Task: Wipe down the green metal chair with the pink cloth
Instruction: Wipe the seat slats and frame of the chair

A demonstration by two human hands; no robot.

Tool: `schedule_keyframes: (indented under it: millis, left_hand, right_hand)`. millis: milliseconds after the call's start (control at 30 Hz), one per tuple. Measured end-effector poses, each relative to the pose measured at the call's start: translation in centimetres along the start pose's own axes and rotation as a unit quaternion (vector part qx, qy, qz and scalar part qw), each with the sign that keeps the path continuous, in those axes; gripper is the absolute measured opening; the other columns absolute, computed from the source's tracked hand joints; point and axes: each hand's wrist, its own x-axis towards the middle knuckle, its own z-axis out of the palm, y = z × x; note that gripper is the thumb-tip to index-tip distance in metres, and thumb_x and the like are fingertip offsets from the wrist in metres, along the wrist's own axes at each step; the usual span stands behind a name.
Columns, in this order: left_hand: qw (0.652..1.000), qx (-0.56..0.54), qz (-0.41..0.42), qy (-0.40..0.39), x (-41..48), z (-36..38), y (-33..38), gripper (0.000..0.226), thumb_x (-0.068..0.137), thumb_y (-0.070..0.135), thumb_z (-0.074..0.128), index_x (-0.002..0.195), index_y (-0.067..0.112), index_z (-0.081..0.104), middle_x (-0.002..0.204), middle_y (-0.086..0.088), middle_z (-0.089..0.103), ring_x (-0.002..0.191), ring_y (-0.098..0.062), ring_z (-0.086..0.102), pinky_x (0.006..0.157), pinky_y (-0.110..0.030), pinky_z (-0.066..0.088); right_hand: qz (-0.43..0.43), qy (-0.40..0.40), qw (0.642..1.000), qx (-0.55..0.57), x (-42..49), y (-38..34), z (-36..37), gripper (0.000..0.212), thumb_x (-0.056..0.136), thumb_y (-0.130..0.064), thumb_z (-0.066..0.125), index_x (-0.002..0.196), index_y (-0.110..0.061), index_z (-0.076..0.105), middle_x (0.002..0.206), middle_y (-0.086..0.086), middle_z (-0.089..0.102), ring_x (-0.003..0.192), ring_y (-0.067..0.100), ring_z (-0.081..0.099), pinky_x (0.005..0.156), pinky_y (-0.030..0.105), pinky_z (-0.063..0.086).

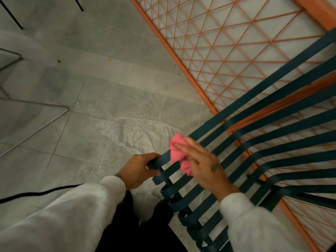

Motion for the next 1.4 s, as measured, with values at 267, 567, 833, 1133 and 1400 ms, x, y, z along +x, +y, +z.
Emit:
schedule_keyframes:
  millis: [267, 567, 833, 1133, 1400]
  left_hand:
    - [0.999, 0.001, -0.031, -0.017, 0.0, -0.2, 0.0, 0.037, 0.080, 0.022, 0.073, 0.116, 0.026, 0.063, 0.096, 0.010, 0.069, 0.087, -0.003, 0.064, 0.082, -0.020, 0.053]
    - [1.000, -0.017, -0.023, -0.004, -1.0, -0.3, -1.0, 0.026, 0.081, 0.016, 0.072, 0.106, 0.019, 0.065, 0.089, 0.005, 0.071, 0.081, -0.011, 0.065, 0.082, -0.034, 0.054]
    - [0.999, -0.033, 0.018, 0.020, -1.0, -0.6, 0.9, 0.037, 0.082, 0.017, 0.071, 0.117, 0.028, 0.062, 0.104, 0.012, 0.070, 0.097, -0.003, 0.064, 0.094, -0.030, 0.052]
    - [0.972, 0.031, 0.191, 0.133, 0.2, 1.9, 8.5, 0.035, 0.086, 0.014, 0.066, 0.120, 0.019, 0.062, 0.122, 0.005, 0.061, 0.114, -0.005, 0.054, 0.102, -0.015, 0.040]
    - [0.990, 0.057, 0.126, 0.042, 3.2, 9.8, 7.4, 0.035, 0.087, 0.018, 0.066, 0.122, 0.019, 0.062, 0.124, 0.003, 0.062, 0.114, -0.008, 0.057, 0.101, -0.013, 0.039]
  right_hand:
    - [0.173, 0.135, 0.975, 0.037, 3.2, 0.9, -2.4, 0.044, 0.100, -0.010, 0.045, 0.131, -0.038, 0.055, 0.155, -0.014, 0.031, 0.140, 0.013, 0.032, 0.113, 0.038, 0.034]
    - [0.004, 0.080, 0.994, -0.068, -2.9, -3.7, 10.7, 0.079, 0.082, 0.002, 0.070, 0.143, -0.034, 0.036, 0.156, -0.011, 0.024, 0.103, 0.028, 0.059, 0.085, 0.039, 0.057]
    - [-0.010, 0.074, 0.994, -0.085, -1.6, -1.2, 4.9, 0.075, 0.095, -0.005, 0.054, 0.147, -0.050, 0.024, 0.160, -0.016, 0.017, 0.123, 0.005, 0.047, 0.100, 0.023, 0.046]
    - [0.317, 0.218, 0.900, 0.206, 0.5, 3.9, -6.1, 0.032, 0.098, -0.032, 0.053, 0.126, -0.048, 0.056, 0.133, -0.016, 0.050, 0.121, 0.014, 0.048, 0.097, 0.037, 0.046]
    - [0.393, 0.181, 0.876, 0.215, -3.1, 9.2, -3.8, 0.034, 0.097, -0.033, 0.054, 0.130, -0.043, 0.055, 0.134, -0.007, 0.053, 0.118, 0.020, 0.053, 0.097, 0.041, 0.048]
